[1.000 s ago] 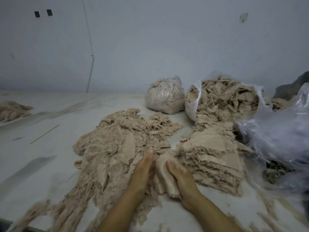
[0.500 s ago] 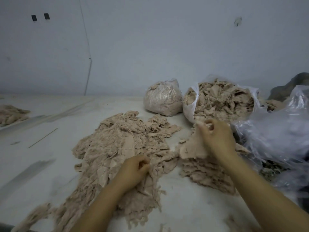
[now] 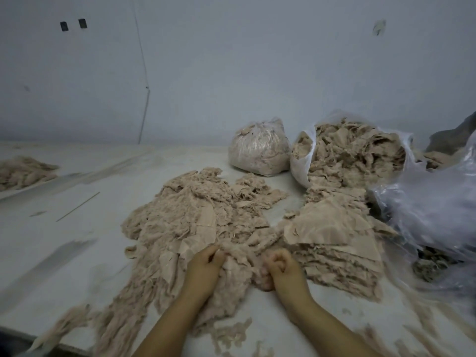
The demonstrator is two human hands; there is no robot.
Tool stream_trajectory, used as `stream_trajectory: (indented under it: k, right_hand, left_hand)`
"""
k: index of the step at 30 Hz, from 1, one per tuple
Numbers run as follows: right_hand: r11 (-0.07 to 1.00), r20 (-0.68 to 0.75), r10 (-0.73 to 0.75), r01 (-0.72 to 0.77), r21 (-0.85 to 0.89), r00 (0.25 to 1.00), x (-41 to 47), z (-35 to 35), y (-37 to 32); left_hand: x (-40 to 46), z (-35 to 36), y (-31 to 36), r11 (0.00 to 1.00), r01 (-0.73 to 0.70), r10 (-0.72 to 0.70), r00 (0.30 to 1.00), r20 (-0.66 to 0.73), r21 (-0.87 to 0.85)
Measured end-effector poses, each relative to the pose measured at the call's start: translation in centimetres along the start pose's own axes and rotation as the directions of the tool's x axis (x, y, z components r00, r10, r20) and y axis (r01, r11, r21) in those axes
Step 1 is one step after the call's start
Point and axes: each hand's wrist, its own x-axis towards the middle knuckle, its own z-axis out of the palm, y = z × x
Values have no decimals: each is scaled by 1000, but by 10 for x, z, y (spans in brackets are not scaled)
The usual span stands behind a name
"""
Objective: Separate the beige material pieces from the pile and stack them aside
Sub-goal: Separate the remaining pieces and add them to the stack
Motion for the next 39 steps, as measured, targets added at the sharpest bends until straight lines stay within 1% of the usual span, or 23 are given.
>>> stream_trajectory:
  k: [1,2,5,7,11,13,17,19,22,23,26,28,29,30,31,32,33,34,35,36,37,38,39]
  right_hand:
    - [999,1,8,-8,52,1000,-1,-1,0]
    - [1000,27,1,-2,31,1000,-1,1,0]
    - [986,107,-19,37,-166,994,-6,10,0]
    - [975,100,-68,88,-202,993,-6,11,1]
    - [996,53,-37,41,-75,998,-6,3,-3]
    - [999,30,-9,8,33,999,-7,3,-4]
    - [970,-1,54,-52,239,999,-4,0,-5]
    - [948,-12,90,-82,306,996,-1,-1,-5]
    - [932,-59,123,-95,348,991,3,-2,-4]
    - [943,-87,115,-81,322,990,4,-2,-3]
    - [986,-123,41,-20,168,992,3,-1,0]
    - [990,-91,13,0,143,996,2,-1,0]
    - [989,-57,7,1,147,998,2,-2,0]
    - [990,-20,2,1,142,1000,1,-2,0]
    - [992,15,-7,5,122,1000,0,-2,0]
    - [995,45,-21,16,99,999,-1,-2,-1]
    - [996,70,-36,30,83,997,-2,-1,-1]
    - [996,86,-47,40,82,995,-3,0,-2]
    - [995,98,-47,38,93,994,-4,-1,-2]
    - [995,108,-32,21,95,994,-4,-1,-1]
    - [997,113,-9,0,79,994,-3,-3,0]
    - [999,112,15,-20,43,994,-3,-4,1]
    - [1000,115,28,-29,7,993,-3,-5,2]
  left_hand:
    - [1,-1,0,1000,6,-6,1000,-6,-28]
    - [1,0,1,999,1,-1,1000,5,-41]
    - [-2,11,8,998,3,-3,1000,9,-62]
    - [1,17,10,1000,-1,0,998,-56,-13]
    - [5,21,9,999,36,-33,982,-185,15]
    - [5,23,9,999,25,-16,975,-220,41]
    - [-3,24,16,960,-37,94,976,-196,277]
    - [-5,23,18,951,-96,141,981,-136,293]
    - [-6,20,19,977,-149,142,989,50,150]
    - [-6,19,17,986,-148,144,988,59,79]
    - [-2,14,15,988,-89,81,994,-66,-128]
    - [-2,10,17,985,-24,18,999,-37,-169]
    - [-2,9,16,997,-4,5,1000,13,-77]
    - [-3,8,15,992,-30,25,999,47,125]
    - [-5,8,15,942,-108,99,994,45,317]
    - [-6,9,16,894,-211,221,975,20,396]
    - [-8,10,20,877,-303,321,947,14,374]
    - [-8,12,26,889,-351,344,936,78,293]
    - [-8,15,31,912,-350,311,930,197,214]
    - [-8,20,31,938,-299,226,910,348,174]
    - [-6,24,26,949,-242,124,875,469,200]
    - [-6,27,18,937,-215,38,846,532,275]
    - [-6,28,9,907,-224,-8,836,548,356]
